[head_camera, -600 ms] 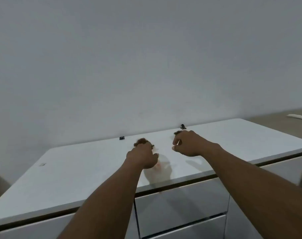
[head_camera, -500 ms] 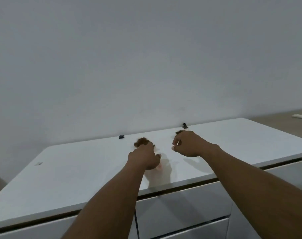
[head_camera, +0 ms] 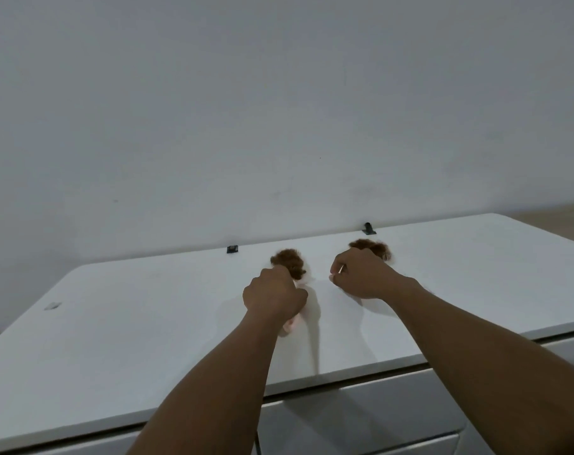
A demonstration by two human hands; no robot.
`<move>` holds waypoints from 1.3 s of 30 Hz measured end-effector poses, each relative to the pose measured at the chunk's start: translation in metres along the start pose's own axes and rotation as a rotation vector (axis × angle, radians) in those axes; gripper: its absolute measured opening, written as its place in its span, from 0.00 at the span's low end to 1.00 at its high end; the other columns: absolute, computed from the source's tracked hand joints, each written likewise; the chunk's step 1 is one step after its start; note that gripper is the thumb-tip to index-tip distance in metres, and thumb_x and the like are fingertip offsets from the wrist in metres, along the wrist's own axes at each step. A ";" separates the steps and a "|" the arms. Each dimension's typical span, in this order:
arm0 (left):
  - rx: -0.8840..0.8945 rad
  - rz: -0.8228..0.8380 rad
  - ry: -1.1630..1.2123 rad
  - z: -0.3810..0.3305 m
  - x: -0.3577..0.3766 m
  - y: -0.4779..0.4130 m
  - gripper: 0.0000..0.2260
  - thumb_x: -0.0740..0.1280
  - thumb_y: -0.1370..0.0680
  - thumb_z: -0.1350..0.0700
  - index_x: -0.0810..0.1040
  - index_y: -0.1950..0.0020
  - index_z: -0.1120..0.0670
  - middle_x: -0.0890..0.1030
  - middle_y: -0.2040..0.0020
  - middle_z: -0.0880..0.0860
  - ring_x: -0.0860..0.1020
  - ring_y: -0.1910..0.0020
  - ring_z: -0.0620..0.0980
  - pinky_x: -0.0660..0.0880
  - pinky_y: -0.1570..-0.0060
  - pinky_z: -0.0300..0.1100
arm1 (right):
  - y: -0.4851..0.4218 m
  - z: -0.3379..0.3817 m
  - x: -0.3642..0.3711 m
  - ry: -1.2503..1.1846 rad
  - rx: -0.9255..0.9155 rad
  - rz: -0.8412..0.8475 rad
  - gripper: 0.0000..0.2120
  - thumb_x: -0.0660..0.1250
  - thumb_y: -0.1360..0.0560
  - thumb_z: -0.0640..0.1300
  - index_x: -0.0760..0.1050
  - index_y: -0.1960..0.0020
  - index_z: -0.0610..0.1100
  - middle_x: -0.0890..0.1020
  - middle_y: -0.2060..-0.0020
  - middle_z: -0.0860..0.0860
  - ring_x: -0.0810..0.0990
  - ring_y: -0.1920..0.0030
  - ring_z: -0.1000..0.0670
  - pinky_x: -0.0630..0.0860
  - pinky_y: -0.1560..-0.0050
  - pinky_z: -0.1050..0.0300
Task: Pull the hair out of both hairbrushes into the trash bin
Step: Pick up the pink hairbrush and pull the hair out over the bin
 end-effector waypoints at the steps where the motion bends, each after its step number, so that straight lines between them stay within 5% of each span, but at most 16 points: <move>1: -0.006 -0.008 0.021 0.002 0.001 -0.001 0.10 0.66 0.25 0.48 0.70 0.51 0.52 0.74 0.53 0.50 0.78 0.51 0.54 0.69 0.56 0.42 | 0.000 0.001 0.001 0.004 -0.008 0.001 0.09 0.67 0.24 0.49 0.82 0.50 0.44 0.78 0.57 0.53 0.81 0.47 0.47 0.78 0.43 0.52; 9: -0.017 -0.016 0.239 0.008 -0.008 0.013 0.12 0.71 0.30 0.46 0.72 0.58 0.52 0.77 0.61 0.49 0.78 0.59 0.53 0.71 0.62 0.41 | 0.023 0.010 -0.016 0.021 0.028 0.079 0.12 0.69 0.24 0.52 0.82 0.47 0.45 0.81 0.50 0.51 0.81 0.49 0.49 0.78 0.44 0.54; 16: 0.105 -0.060 0.374 -0.005 -0.024 0.068 0.13 0.71 0.31 0.48 0.72 0.64 0.55 0.74 0.68 0.49 0.74 0.67 0.51 0.65 0.69 0.39 | 0.092 0.021 -0.051 0.069 -0.008 0.032 0.13 0.67 0.22 0.53 0.82 0.42 0.47 0.78 0.34 0.45 0.73 0.31 0.45 0.68 0.32 0.51; 18: 0.151 -0.060 0.391 -0.011 -0.029 0.088 0.13 0.71 0.31 0.49 0.71 0.66 0.55 0.73 0.70 0.50 0.74 0.67 0.52 0.66 0.70 0.40 | 0.116 0.015 -0.060 0.064 0.019 0.014 0.13 0.68 0.22 0.54 0.81 0.43 0.48 0.80 0.39 0.47 0.77 0.41 0.46 0.73 0.40 0.53; 21: 0.227 -0.063 0.414 -0.024 -0.033 0.118 0.14 0.72 0.29 0.49 0.81 0.56 0.60 0.83 0.59 0.54 0.81 0.57 0.54 0.77 0.59 0.44 | 0.154 0.001 -0.071 0.082 0.063 -0.030 0.13 0.68 0.23 0.54 0.82 0.44 0.48 0.79 0.49 0.52 0.77 0.49 0.50 0.74 0.45 0.56; 27: 0.433 -0.042 0.417 -0.060 -0.013 0.183 0.10 0.72 0.27 0.49 0.79 0.57 0.55 0.79 0.60 0.52 0.75 0.64 0.47 0.73 0.63 0.40 | 0.237 -0.033 -0.082 0.078 0.149 -0.120 0.11 0.68 0.23 0.54 0.83 0.48 0.48 0.83 0.51 0.52 0.80 0.51 0.51 0.74 0.49 0.57; 33: 0.567 0.063 0.455 -0.101 0.035 0.230 0.13 0.73 0.29 0.47 0.81 0.49 0.53 0.80 0.56 0.48 0.79 0.55 0.49 0.78 0.54 0.44 | 0.313 -0.078 -0.079 0.065 0.291 -0.180 0.11 0.68 0.23 0.51 0.84 0.47 0.46 0.82 0.54 0.52 0.80 0.51 0.51 0.72 0.52 0.59; 39: 0.612 0.191 0.459 -0.132 0.090 0.266 0.14 0.74 0.30 0.47 0.82 0.49 0.53 0.83 0.55 0.51 0.79 0.58 0.49 0.76 0.58 0.41 | 0.361 -0.126 -0.063 -0.016 0.412 -0.193 0.12 0.68 0.22 0.50 0.82 0.44 0.45 0.83 0.51 0.48 0.82 0.52 0.49 0.77 0.51 0.56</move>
Point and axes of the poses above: each hand's wrist, its own y-axis away from the middle knuckle, its own x-axis out of the palm, z = x × y, the point moved 2 cm from there along -y, towards the middle knuckle
